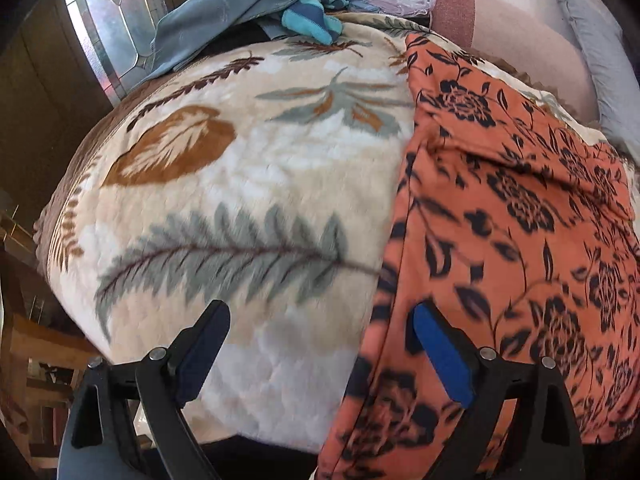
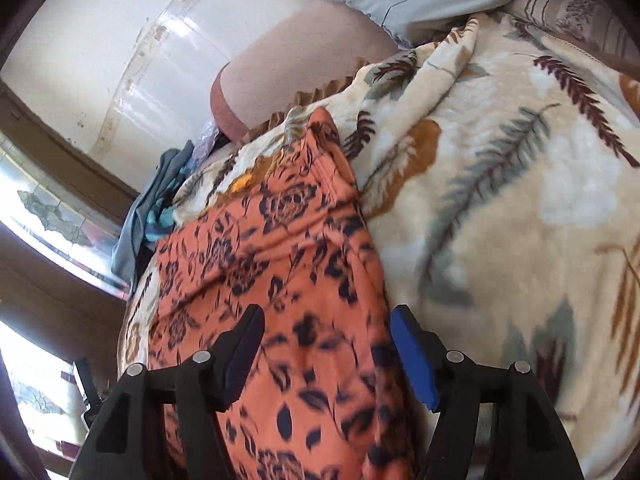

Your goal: Fold small clothes

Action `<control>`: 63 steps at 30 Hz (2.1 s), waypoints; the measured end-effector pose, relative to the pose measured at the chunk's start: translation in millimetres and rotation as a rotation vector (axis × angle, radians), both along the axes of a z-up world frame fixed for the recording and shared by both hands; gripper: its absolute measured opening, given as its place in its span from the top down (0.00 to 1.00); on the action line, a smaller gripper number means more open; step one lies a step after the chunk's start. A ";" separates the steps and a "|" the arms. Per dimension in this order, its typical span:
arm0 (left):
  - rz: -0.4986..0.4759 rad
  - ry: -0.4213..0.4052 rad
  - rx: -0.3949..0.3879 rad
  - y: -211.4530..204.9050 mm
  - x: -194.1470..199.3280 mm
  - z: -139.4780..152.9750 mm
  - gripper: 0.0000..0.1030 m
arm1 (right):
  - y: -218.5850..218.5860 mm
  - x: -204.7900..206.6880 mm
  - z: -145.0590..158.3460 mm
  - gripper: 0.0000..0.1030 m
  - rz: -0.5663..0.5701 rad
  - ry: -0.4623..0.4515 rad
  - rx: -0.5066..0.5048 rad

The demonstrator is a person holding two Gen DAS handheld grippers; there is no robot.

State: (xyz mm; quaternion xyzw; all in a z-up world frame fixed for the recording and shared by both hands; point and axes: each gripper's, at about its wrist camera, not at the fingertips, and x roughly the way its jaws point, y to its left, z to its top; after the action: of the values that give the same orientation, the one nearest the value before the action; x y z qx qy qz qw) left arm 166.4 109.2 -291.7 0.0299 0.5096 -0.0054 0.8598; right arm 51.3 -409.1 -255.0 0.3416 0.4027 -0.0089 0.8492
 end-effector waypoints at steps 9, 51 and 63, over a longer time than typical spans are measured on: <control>-0.045 0.160 -0.090 4.3 -47.9 -34.0 0.09 | 16.7 -50.0 0.1 0.33 0.070 0.145 -0.053; -0.232 0.071 -0.667 -66.0 235.7 109.9 0.93 | -66.2 135.8 90.4 0.93 -0.017 -0.221 0.231; 0.213 -0.164 -0.728 -32.9 263.0 50.3 0.46 | -153.7 238.7 -88.6 0.89 -0.294 0.027 0.684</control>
State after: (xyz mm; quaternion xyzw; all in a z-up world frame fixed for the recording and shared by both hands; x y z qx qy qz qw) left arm 429.4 76.3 -241.4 -0.3298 0.4042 -0.0941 0.8479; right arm 289.9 -562.7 -343.6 0.6596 0.3404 0.0000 0.6701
